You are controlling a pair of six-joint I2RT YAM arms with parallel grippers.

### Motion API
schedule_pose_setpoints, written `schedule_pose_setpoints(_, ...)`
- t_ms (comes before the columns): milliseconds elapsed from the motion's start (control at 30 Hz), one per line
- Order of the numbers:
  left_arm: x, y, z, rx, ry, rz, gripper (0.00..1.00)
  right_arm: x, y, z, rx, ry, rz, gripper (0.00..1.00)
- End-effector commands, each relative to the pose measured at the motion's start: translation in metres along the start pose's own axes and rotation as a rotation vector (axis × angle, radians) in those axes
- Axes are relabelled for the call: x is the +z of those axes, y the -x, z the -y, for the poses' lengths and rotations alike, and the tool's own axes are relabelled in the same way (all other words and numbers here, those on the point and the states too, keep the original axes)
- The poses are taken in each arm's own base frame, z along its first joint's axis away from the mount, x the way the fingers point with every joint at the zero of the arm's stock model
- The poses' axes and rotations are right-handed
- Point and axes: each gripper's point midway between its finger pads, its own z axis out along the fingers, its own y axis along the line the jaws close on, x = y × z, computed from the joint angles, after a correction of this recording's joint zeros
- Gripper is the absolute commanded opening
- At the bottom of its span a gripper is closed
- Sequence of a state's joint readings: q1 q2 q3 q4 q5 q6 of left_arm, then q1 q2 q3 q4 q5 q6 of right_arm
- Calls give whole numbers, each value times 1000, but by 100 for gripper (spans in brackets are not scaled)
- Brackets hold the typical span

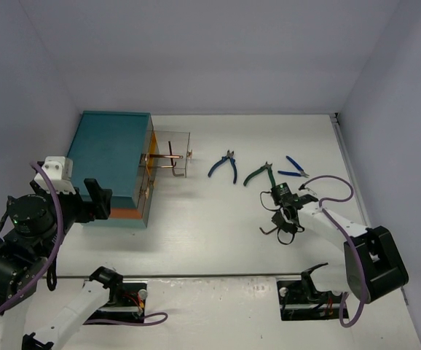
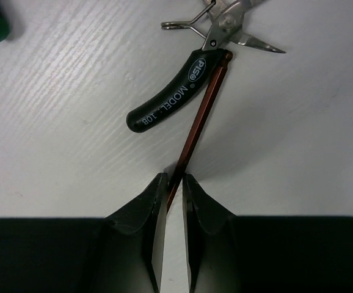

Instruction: Sort the tools into containers

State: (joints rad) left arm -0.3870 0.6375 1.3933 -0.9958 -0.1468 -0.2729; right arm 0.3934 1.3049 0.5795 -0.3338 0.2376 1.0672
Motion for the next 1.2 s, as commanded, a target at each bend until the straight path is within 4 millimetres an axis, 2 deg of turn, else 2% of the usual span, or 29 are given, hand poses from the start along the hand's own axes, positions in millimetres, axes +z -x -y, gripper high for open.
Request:
schedule_pose_setpoints(0,-2,16,2,-10,-9,55,81,-1,-18,-19,-13,49,-83,9)
schedule_pose_setpoints(100,-3,17,1,-6,-2,57,81,-11,-30,-51,-109,111,-73,4)
schedule_pose_setpoints(133,-3,17,-1,-3,6,57,81,-11,-43,-58,-163,111,-87,1)
schedule_pose_setpoints(333,-1,15,-4,6,25,49,81,-10,-85,-106,-393,156,-97,0)
schedule_pose_setpoints(467,0,13,-5,5,30,45,81,-8,-105,-131,-557,182,-109,0)
schedule_pose_setpoints(533,1,12,-5,6,31,38,81,-5,-112,-133,-599,182,-125,0)
schedule_pose_setpoints(733,3,9,-6,5,39,29,81,3,-118,-127,-656,147,-150,11)
schedule_pose_setpoints(800,3,9,-5,4,38,29,81,6,-117,-125,-681,128,-139,9)
schedule_pose_setpoints(867,3,9,-6,5,41,27,81,8,-115,-123,-693,112,-126,1)
schedule_pose_setpoints(933,6,8,-5,5,42,21,81,6,-108,-125,-704,109,-94,0)
schedule_pose_setpoints(1067,10,6,-4,8,43,4,81,-13,-88,-141,-716,151,-13,0)
schedule_pose_setpoints(1167,13,6,-4,6,47,-2,81,-42,-68,-164,-747,229,56,0)
